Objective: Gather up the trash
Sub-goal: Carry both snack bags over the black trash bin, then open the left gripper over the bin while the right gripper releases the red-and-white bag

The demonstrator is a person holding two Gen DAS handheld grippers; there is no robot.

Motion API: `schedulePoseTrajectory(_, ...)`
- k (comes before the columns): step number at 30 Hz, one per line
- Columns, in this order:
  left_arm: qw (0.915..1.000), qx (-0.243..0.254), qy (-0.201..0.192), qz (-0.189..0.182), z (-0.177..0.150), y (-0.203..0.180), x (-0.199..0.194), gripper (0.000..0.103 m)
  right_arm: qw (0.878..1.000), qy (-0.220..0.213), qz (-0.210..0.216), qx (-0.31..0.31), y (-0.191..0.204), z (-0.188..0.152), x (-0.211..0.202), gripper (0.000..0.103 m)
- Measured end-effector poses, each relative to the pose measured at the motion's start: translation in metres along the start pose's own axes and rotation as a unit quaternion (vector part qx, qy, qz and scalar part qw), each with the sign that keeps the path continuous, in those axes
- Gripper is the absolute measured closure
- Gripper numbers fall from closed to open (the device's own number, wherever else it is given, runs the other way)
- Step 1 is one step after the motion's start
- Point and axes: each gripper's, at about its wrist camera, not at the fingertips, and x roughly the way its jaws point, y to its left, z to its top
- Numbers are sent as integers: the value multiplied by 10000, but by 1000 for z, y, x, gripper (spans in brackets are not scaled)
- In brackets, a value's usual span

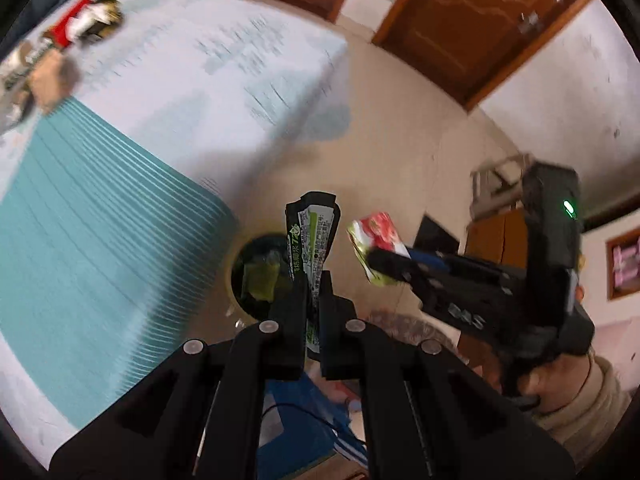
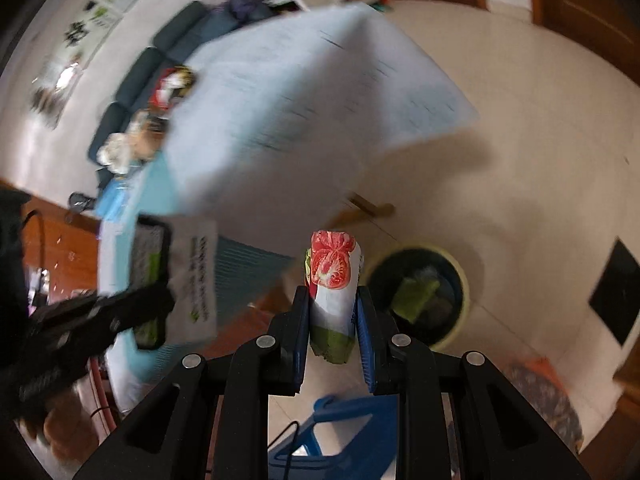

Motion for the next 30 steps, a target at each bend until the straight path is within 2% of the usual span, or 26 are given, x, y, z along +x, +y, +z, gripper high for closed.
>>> schedulePoseTrajectory(3,9996,184,183,100,-10,-17,31,101,9997,188,-48,151,-26,-9,27,82)
schedulePoseTrajectory(8,9980,224,558,170,-21,-29,84,101,9980,485,-97,400,-59,-16,68,82)
schedulePoseTrajectory(16,9942,-88,987,414,-25,-13,162,101,9922,802,-133,949,-105,-23,113,82)
schedulePoseTrajectory(26,9909,-154,1158,671,-11,-3,212,100,9893,857,-46,1177,-116,-11,143,76)
schedulePoseTrajectory(30,9897,-153,1198,771,-8,2,222,99,9896,837,-25,1170,-111,-8,154,67)
